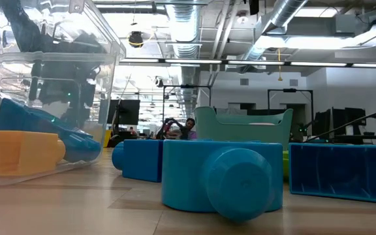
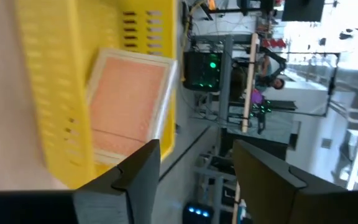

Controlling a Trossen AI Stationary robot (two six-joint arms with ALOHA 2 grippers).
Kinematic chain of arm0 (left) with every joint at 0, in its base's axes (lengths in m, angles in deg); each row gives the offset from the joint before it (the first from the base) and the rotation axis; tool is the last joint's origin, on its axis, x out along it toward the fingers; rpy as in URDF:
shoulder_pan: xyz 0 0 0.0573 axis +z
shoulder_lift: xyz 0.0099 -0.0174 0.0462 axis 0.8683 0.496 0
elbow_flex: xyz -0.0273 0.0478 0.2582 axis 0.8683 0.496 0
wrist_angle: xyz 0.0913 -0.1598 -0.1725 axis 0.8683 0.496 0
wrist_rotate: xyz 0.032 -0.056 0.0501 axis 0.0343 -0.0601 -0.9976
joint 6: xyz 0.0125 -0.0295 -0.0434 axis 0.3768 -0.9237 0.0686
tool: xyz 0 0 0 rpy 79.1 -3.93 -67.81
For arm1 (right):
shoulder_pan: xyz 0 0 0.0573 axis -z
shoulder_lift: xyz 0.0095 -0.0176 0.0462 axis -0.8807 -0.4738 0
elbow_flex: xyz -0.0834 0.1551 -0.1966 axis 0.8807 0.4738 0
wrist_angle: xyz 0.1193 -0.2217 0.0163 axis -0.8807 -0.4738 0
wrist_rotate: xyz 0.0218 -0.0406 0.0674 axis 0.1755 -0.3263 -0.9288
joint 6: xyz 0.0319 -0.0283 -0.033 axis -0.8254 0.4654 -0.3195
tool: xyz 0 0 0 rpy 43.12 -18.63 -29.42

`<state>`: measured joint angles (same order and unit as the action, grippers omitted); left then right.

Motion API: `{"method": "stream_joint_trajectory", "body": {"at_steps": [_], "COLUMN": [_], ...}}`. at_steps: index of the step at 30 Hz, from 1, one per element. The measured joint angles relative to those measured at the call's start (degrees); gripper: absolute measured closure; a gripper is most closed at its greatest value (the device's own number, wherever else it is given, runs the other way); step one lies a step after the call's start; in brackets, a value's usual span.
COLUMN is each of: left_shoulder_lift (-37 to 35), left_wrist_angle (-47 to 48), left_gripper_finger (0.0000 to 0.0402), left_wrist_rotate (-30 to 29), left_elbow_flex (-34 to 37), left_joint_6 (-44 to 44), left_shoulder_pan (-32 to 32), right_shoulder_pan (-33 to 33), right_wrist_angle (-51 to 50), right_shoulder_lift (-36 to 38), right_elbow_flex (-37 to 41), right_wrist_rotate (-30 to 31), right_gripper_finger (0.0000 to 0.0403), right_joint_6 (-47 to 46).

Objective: Pick & Place Toys
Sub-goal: Put the red game piece into the transparent bin

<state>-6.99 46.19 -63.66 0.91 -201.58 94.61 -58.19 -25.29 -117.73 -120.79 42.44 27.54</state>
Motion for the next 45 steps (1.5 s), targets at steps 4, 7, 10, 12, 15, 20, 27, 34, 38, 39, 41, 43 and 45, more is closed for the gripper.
{"method": "stream_joint_trajectory", "body": {"at_steps": [4, 7, 10, 12, 15, 20, 27, 34, 38, 39, 41, 43, 45], "left_shoulder_lift": [0.0, -0.38, -1.67, -3.31, -7.12, -15.47, -27.95, -35.18, -35.76, -35.75, -35.71, -35.71, -35.71], "left_wrist_angle": [-4.97, -8.5, -11.11, -12.31, -12.51, -12.76, -13.41, -16.22, -20.47, -21.67, -24.16, -26.56, -28.91], "left_gripper_finger": [0.0196, 0.0194, 0.0196, 0.0199, 0.0203, 0.0206, 0.0196, 0.0177, 0.0162, 0.0158, 0.0149, 0.0139, 0.013], "left_wrist_rotate": [-0.02, -0.16, -0.46, -0.42, -0.19, 1.09, 12.54, 26.98, 30.05, 30.1, 30.12, 30.12, 30.1], "left_elbow_flex": [0.0, 0.0, 0.0, 0.0, 0.0, 0.0, 0.0, 0.0, 0.0, 0.0, 0.0, 0.0, 0.0], "left_joint_6": [3.13, 5.94, 9.95, 14.0, 21.11, 37.69, 64.98, 81.34, 88.34, 89.95, 93.17, 96.12, 98.59], "left_shoulder_pan": [0.0, 0.0, 0.0, -0.02, -0.45, -2.0, -4.97, -10.36, -15.18, -16.49, -19.06, -21.32, -23.55], "right_shoulder_pan": [-0.02, -0.02, -0.02, -0.02, -0.02, -0.02, 0.0, -0.04, -0.46, -0.46, -0.52, -0.5, -0.5], "right_wrist_angle": [0.74, 1.62, 2.1, 2.19, 2.22, 2.1, -0.65, -9.87, -16.8, -18.57, -22.23, -25.32, -27.18], "right_shoulder_lift": [0.0, 0.0, 0.0, 0.0, 0.0, 0.0, 0.0, 0.0, 0.0, 0.0, -0.05, -0.09, -0.09], "right_elbow_flex": [0.0, 0.0, 0.0, 0.0, 0.0, 0.0, -0.02, -0.02, -0.02, -0.02, -0.02, -0.02, 0.01], "right_wrist_rotate": [0.0, -0.07, -0.15, -0.15, -0.15, -0.15, -0.13, -0.17, -2.9, -3.68, -5.17, -6.42, -8.52], "right_gripper_finger": [0.0177, 0.0177, 0.0177, 0.0177, 0.0177, 0.0177, 0.0177, 0.0177, 0.0177, 0.0176, 0.0172, 0.0167, 0.016], "right_joint_6": [0.0, 0.1, 0.18, 0.17, 0.17, 0.17, -0.27, -4.44, -6.53, -7.12, -8.27, -9.03, -9.0]}}
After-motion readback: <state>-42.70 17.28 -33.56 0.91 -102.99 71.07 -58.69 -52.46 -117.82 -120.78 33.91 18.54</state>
